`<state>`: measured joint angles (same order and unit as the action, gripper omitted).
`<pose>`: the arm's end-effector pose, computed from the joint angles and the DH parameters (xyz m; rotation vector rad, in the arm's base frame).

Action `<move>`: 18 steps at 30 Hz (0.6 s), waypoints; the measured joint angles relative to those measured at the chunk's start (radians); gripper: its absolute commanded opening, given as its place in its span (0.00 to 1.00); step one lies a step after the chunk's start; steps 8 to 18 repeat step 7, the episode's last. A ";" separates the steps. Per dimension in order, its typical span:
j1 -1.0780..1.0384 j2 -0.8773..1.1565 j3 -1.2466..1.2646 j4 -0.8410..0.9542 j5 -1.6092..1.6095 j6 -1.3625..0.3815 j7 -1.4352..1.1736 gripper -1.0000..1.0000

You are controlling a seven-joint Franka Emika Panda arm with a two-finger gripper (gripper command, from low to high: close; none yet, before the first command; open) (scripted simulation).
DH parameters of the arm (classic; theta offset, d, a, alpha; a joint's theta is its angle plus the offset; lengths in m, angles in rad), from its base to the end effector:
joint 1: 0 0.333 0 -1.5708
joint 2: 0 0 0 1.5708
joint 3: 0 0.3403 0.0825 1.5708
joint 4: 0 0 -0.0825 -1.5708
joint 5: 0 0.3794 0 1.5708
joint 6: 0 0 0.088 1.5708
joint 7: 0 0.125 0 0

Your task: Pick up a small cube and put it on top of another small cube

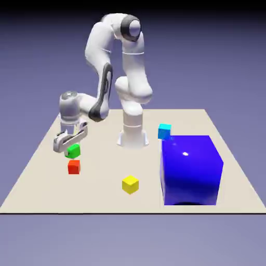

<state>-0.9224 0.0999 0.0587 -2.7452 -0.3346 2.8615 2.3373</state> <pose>0.2684 -0.2878 0.2004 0.4019 -3.0590 0.1120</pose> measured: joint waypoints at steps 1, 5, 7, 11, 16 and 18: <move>0.007 0.026 -0.013 0.002 -0.023 0.023 0.017 1.00; -0.008 -0.046 0.024 -0.004 0.040 -0.042 -0.030 1.00; -0.033 -0.119 0.060 -0.011 0.104 -0.105 -0.077 1.00; -0.033 -0.119 0.060 -0.011 0.104 -0.105 -0.077 1.00; -0.033 -0.119 0.060 -0.011 0.104 -0.105 -0.077 1.00; -0.033 -0.119 0.060 -0.011 0.104 -0.105 -0.077 1.00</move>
